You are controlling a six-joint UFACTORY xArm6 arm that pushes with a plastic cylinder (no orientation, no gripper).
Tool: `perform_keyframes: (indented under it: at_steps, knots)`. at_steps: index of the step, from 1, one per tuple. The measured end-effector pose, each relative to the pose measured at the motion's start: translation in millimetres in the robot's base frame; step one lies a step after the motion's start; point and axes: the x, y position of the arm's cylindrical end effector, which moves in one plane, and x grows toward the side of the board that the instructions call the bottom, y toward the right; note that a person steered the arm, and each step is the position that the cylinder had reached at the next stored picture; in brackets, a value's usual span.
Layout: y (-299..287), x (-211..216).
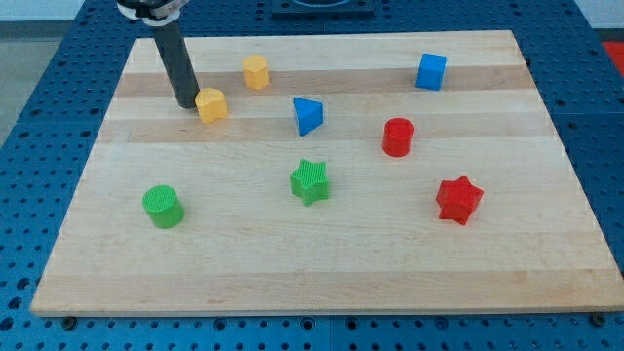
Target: Push the yellow hexagon into the top of the yellow heart
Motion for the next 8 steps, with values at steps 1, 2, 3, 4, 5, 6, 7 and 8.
perform_keyframes:
  at_steps: [1, 2, 3, 4, 5, 6, 7, 8]
  knots:
    - [33, 0]
    - [63, 0]
    - [64, 0]
    - [62, 0]
    - [30, -7]
    - [17, -20]
    - [12, -71]
    - [32, -137]
